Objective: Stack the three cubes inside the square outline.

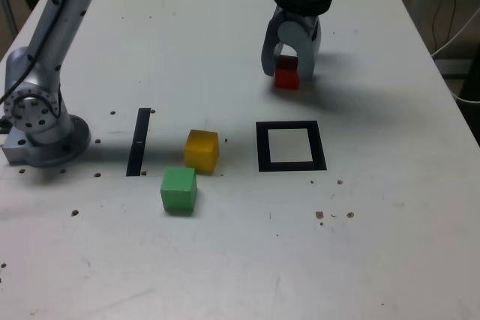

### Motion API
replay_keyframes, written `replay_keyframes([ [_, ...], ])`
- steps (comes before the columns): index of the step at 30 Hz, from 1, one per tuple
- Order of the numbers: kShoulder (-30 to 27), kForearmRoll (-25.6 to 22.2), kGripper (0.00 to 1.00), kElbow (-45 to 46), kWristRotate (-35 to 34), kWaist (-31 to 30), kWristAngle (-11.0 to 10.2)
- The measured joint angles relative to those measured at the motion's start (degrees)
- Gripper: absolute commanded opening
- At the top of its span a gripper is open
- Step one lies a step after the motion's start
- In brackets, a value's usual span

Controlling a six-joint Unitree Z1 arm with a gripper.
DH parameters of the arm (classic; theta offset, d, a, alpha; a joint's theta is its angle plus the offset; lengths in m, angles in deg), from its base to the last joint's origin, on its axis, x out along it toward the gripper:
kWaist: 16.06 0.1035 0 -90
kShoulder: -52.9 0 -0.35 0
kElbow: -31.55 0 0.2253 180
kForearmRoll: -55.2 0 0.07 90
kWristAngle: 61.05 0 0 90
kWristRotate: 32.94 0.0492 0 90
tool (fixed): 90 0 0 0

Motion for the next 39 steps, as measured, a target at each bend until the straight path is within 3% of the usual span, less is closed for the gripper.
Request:
replay_keyframes([
  [10,-0.75,0.14,0.26,0.55,-0.55,-0.74,0.88],
  [19,-9.25,-3.55,0.26,3.22,-7.39,-5.32,2.98],
  [31,-9.49,-2.48,0.26,8.92,-18.5,-16.76,3.16],
  [39,-9.58,-2.05,0.26,9.3,-21.0,-17.8,3.72],
])
